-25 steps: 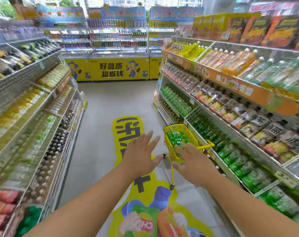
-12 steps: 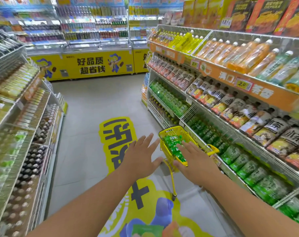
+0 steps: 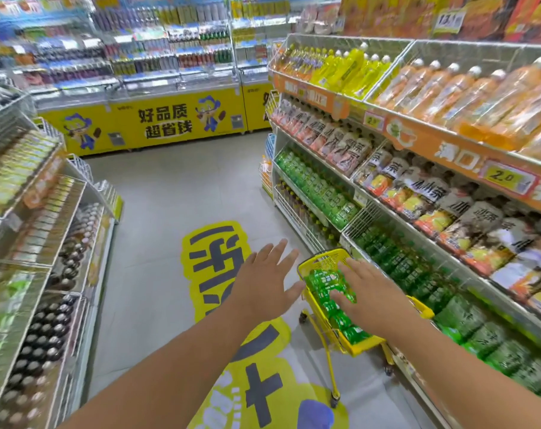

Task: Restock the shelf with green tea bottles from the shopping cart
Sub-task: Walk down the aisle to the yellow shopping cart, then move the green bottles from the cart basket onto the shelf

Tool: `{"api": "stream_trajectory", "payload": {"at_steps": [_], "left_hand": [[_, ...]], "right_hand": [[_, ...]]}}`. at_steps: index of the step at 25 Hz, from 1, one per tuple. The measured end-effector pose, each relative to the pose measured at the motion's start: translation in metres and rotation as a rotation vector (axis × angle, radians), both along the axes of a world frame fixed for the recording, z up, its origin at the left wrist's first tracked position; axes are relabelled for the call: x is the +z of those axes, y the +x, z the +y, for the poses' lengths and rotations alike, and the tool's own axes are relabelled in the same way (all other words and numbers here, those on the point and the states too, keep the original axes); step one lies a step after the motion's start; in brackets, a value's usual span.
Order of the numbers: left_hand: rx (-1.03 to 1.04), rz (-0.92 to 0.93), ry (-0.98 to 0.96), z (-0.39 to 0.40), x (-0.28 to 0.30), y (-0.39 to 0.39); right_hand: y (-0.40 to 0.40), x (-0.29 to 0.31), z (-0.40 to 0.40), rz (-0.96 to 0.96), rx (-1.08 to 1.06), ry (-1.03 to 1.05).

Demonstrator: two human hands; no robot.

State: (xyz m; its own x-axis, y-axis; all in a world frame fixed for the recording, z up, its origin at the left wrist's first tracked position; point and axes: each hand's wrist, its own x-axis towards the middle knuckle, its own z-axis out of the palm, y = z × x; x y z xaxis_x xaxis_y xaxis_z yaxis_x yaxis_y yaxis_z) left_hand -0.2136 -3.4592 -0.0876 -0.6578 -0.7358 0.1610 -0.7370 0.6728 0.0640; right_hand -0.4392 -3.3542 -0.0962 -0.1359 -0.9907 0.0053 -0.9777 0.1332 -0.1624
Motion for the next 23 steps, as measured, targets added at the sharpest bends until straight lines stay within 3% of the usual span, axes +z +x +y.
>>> {"api": "stream_trajectory", "payload": {"at_steps": [5,15,23], "left_hand": [[-0.097,-0.083,0.010,-0.086,-0.016,-0.041],[-0.462,-0.147,0.070,-0.286,-0.036,-0.149],[-0.721,-0.265,0.087,-0.355,-0.074,-0.238]], "right_hand": [[-0.028,-0.021,-0.068,0.021,-0.076,0.020],[-0.077,-0.047,-0.205,0.001,-0.492,0.040],[-0.114,-0.080,-0.238,-0.045,-0.752,0.129]]}}
